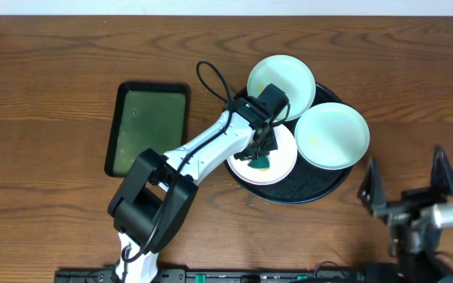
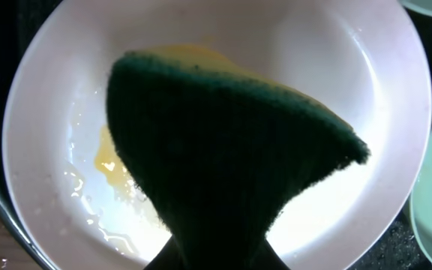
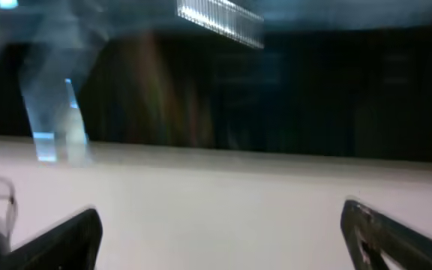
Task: Clean dirty plates on tray and stack at the side
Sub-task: 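Reach the right gripper to the pink plate rim and grip it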
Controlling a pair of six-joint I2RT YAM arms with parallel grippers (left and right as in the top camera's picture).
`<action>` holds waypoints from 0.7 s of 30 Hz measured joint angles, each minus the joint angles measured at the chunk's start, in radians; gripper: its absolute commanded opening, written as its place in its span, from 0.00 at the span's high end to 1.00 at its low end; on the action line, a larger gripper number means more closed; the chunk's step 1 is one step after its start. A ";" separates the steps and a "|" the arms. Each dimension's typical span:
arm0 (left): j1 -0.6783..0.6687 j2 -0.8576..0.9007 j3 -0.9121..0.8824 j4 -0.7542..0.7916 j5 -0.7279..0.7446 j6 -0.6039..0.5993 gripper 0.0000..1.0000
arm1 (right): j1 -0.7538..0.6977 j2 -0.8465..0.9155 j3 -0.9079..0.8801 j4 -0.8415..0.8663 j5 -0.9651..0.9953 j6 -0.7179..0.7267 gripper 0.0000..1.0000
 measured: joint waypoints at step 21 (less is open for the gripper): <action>0.000 0.000 -0.002 0.008 0.000 0.000 0.89 | -0.012 1.316 1.088 -1.024 -0.323 -0.068 0.70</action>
